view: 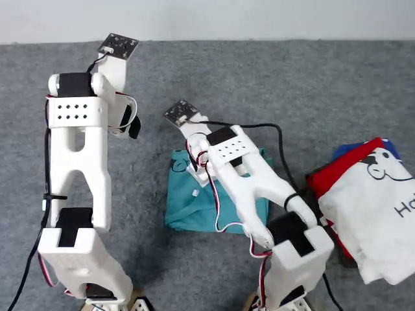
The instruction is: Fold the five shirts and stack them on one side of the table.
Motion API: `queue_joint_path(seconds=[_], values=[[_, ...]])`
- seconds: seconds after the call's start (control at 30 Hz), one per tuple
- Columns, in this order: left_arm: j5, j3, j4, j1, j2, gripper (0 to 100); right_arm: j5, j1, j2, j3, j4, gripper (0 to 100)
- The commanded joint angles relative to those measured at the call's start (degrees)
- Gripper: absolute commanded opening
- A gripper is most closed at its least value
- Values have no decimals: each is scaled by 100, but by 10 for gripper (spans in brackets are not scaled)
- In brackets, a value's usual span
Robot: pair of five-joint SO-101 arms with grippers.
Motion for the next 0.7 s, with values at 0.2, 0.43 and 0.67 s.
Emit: queue_joint_path(seconds=[0.2, 0.43, 0.67], values=[[9, -31, 53, -18, -290, 171, 158, 154, 154, -229, -365, 35], [9, -31, 53, -18, -290, 171, 360, 171, -444, -229, 171, 9], [9, -31, 53, -18, -290, 171, 369, 180, -1402, -202, 1130, 9]])
